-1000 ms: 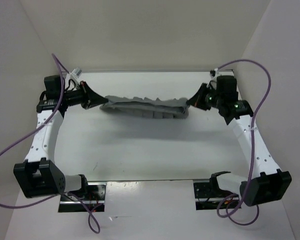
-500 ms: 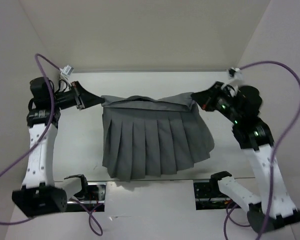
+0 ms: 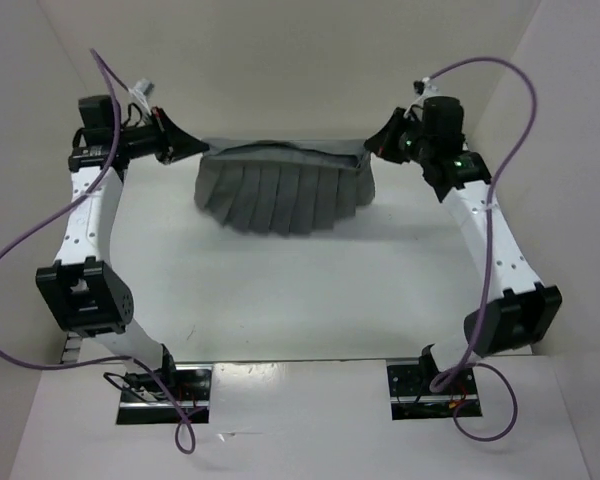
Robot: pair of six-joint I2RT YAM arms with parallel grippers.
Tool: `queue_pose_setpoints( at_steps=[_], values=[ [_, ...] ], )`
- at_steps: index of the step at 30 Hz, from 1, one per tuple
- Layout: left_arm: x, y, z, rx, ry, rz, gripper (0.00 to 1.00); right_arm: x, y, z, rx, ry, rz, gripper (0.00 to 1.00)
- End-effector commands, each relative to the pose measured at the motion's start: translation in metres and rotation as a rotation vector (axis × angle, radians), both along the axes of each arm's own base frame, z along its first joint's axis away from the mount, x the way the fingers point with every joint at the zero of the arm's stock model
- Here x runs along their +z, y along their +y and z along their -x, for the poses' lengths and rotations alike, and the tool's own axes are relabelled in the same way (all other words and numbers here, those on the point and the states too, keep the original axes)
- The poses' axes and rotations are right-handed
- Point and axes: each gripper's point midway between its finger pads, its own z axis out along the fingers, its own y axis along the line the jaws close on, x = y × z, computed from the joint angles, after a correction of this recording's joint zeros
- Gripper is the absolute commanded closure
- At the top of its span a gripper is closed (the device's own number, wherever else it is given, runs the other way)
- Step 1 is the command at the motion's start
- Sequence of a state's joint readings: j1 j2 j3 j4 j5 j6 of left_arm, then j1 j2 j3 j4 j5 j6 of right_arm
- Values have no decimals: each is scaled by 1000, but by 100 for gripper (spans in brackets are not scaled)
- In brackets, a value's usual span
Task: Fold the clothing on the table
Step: Flatten the skirt out, then fold the skirt
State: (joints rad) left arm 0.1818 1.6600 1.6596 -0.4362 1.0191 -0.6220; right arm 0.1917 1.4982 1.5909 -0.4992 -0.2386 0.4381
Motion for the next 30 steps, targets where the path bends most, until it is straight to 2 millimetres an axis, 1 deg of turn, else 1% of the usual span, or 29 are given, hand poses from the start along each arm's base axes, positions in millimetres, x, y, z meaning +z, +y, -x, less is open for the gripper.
queue_pose_setpoints(
  at_steps=[1, 2, 4, 5, 6, 7, 8, 9, 10, 11, 12, 13, 14, 15, 16, 17, 18, 19, 20, 21, 22, 23, 24, 25, 26, 28, 29, 30],
  values=[
    [85, 1, 28, 0, -264, -34, 100, 96, -41, 19, -111, -287, 53, 100],
    [75, 0, 35, 0, -244, -29, 100, 79, -40, 21, -100, -247, 58, 100],
    [53, -1, 39, 9, -204, -25, 100, 50, -39, 26, -82, -181, 76, 100],
    [18, -2, 46, 10, -110, -6, 100, 17, -34, 31, -58, -104, 71, 100],
    [-6, -6, 49, -1, -54, 2, 100, -5, -32, 33, -47, -52, 65, 100],
    [-28, -9, 55, -7, -9, -8, 100, -18, -29, 42, -30, -21, 53, 100],
    [-48, -11, 64, -12, 39, -5, 100, -63, -25, 53, -12, 98, 36, 100],
    [-94, -16, 80, -16, 162, 3, 100, -77, -20, 63, 5, 137, 25, 100],
    [-115, -16, 89, -2, 219, 2, 100, -97, -21, 74, 0, 199, 26, 100],
    [-131, -22, 103, -12, 254, -6, 100, -126, -16, 91, 0, 296, 16, 100],
    [-148, -27, 115, -23, 292, -12, 100, -142, -14, 102, -1, 360, 14, 100],
    [-178, -29, 137, -15, 394, -5, 100, -162, -12, 120, 0, 449, 20, 100],
    [-185, -34, 152, -21, 430, -13, 100, -181, -14, 138, -32, 542, 0, 100],
    [-193, -37, 164, -36, 455, -16, 100, -190, -13, 152, -28, 611, -15, 100],
    [-196, -37, 173, -27, 469, -24, 100, -206, -10, 179, -14, 711, -7, 100],
    [-203, -39, 188, -29, 531, -16, 100, -210, -8, 191, -31, 764, -18, 100],
    [-204, -40, 194, -34, 535, -20, 100, -212, -5, 203, -25, 800, -24, 100],
    [-198, -40, 199, -33, 525, -21, 100, -219, 0, 219, -10, 845, -13, 100],
    [-197, -40, 203, -28, 535, -27, 100, -221, 0, 233, -16, 890, -8, 100],
    [-197, -41, 212, -35, 562, -29, 100, -219, 2, 240, -28, 901, -24, 100],
    [-193, -41, 217, -35, 561, -29, 100, -222, 5, 251, -13, 937, -37, 100],
    [-193, -44, 226, -50, 581, -18, 100, -221, 2, 260, -22, 952, -39, 100],
    [-191, -44, 229, -50, 582, -17, 100, -218, 3, 263, -19, 957, -53, 100],
    [-191, -46, 238, -53, 589, -5, 100, -220, 2, 268, -32, 974, -58, 100],
    [-191, -47, 240, -49, 589, -1, 100, -217, 2, 270, -31, 969, -60, 100],
    [-196, -45, 241, -13, 607, -6, 100, -208, 1, 264, -55, 928, -73, 100],
    [-195, -45, 240, -8, 606, -2, 100, -202, 0, 260, -71, 905, -82, 100],
    [-196, -44, 237, 4, 604, -8, 100, -189, 5, 247, -68, 853, -109, 100]
  ],
)
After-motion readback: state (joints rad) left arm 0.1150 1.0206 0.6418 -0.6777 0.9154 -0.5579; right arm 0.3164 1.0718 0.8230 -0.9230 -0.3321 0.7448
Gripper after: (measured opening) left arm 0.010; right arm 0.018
